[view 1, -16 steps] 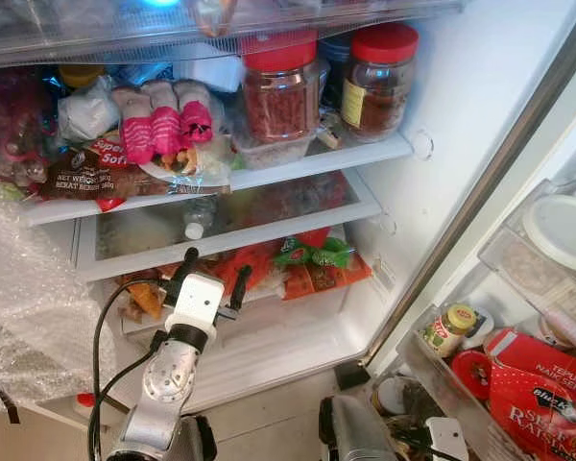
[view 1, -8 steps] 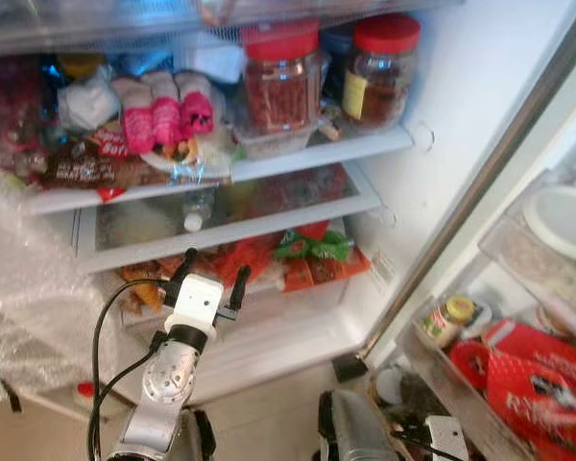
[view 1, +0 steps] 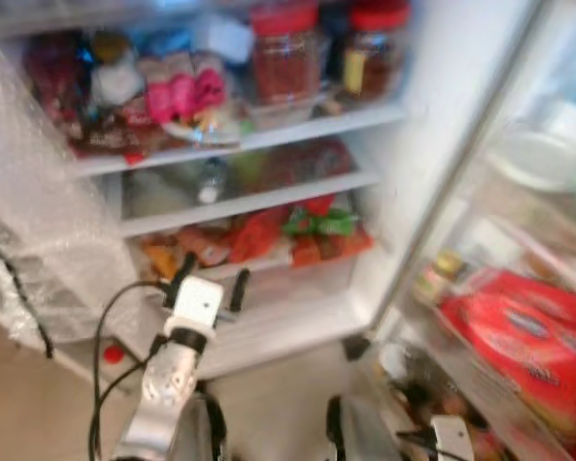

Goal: Restocking fridge

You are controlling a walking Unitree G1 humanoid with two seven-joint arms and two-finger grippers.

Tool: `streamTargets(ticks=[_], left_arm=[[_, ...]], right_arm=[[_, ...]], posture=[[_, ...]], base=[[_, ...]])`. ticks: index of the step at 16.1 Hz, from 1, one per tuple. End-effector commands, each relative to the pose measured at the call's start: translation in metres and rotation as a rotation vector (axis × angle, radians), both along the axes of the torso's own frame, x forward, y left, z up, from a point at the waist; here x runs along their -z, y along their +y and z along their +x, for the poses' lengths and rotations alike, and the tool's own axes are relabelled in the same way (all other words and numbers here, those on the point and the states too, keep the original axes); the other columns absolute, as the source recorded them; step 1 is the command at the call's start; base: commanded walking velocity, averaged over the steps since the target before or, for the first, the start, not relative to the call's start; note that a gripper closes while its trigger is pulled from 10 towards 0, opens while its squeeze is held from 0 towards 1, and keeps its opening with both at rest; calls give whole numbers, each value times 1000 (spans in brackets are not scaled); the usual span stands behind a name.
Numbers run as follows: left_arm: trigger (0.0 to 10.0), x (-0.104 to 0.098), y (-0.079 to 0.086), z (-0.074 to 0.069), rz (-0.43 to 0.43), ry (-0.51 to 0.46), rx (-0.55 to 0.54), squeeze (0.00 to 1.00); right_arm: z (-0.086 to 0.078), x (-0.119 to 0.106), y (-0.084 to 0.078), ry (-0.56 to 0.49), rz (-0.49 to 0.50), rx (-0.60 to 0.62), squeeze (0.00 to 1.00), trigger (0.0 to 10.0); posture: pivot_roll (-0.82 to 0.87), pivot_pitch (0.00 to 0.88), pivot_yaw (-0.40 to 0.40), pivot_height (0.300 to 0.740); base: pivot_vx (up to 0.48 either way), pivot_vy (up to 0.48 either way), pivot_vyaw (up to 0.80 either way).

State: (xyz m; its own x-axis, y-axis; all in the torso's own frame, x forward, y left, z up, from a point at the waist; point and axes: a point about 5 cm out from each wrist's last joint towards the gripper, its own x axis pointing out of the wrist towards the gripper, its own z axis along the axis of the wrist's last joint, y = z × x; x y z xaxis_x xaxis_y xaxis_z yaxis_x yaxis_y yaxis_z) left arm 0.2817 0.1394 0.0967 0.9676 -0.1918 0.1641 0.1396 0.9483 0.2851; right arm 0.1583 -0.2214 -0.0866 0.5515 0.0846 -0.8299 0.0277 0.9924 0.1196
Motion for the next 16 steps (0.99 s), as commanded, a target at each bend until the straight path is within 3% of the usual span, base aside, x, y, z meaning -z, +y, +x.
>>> streamTargets(ticks=[1,5,8,12,14,16], left_arm=[[10000,3,1,0,8,16,7,0],[10000,6,4,-1,6,34,-9,0],[10000,15,16,-3,-49,84,-89,0],[10000,49,54,-2,-111,273,-288,0],[10000,72,69,-6,-91,401,-354,0],[10000,83,73,-8,-66,464,-362,0]], right_arm=[[-10,5,6,30,25,7,0,10000],[-10,5,6,29,25,8,0,10000],[-10,5,6,31,25,8,0,10000],[-9,5,5,30,22,8,0,10000],[-8,4,5,29,19,11,0,10000],[-8,4,5,28,18,13,0,10000]], posture=[[-195,82,-20,606],[-194,88,-23,606],[-191,97,-28,606],[-194,101,-31,606],[-194,100,-32,606],[-193,97,-33,606]], base=[[-337,0,0],[-342,0,0],[-325,0,0],[0,0,0],[0,0,0],[0,0,0]])
